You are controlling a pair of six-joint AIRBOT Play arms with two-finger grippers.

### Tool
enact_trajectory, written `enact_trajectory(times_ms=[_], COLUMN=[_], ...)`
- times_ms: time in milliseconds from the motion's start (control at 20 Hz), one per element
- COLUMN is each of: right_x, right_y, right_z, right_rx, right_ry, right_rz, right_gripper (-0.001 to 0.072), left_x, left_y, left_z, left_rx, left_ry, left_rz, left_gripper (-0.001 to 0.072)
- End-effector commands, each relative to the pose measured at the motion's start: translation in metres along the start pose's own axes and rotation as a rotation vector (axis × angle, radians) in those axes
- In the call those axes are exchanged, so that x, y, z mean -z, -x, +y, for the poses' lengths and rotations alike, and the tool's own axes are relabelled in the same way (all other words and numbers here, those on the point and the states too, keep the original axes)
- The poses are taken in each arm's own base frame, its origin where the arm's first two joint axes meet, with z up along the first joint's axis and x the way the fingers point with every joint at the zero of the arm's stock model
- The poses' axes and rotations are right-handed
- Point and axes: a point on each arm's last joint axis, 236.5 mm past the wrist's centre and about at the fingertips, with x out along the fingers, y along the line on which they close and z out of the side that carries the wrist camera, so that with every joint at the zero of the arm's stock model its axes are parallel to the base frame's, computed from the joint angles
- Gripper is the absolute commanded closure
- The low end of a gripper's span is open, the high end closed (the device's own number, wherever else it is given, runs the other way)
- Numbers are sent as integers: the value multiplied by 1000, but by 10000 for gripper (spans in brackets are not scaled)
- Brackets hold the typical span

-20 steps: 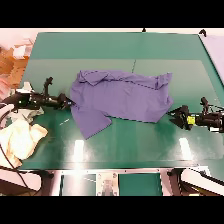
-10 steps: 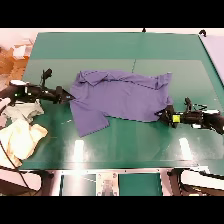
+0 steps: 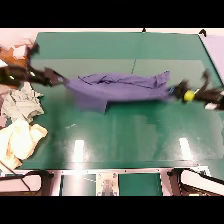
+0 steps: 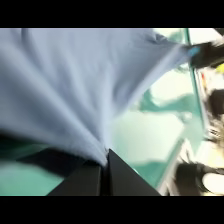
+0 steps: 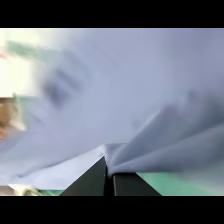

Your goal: Fold the shirts.

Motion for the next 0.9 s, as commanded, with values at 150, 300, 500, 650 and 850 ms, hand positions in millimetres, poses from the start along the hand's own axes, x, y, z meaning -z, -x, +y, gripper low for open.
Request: enact_trajectory(times_ms=[150,300,500,650,850], right_x=[-49,-2,32,10,-36], right_y=[210,279,307,298,246], right_z=[323,417,445,417,329], right_rx=[-189,-194,-118,-45,-11], right_ry=[728,990,1108,1042,805], right_rz=[-494,-675,-783,-767,-614], right_gripper=[699,698,698,698,698], left_x=[-85,-44,-18,-37,-74], left_y=[178,256,292,287,240], left_z=[-289,-418,-450,-408,-323], left_rx=[-202,-277,-414,-513,-502], left_ry=[-716,-990,-1039,-947,-788], left_rz=[-675,-976,-1076,-1004,-758], left_gripper=[684,684,684,684,684])
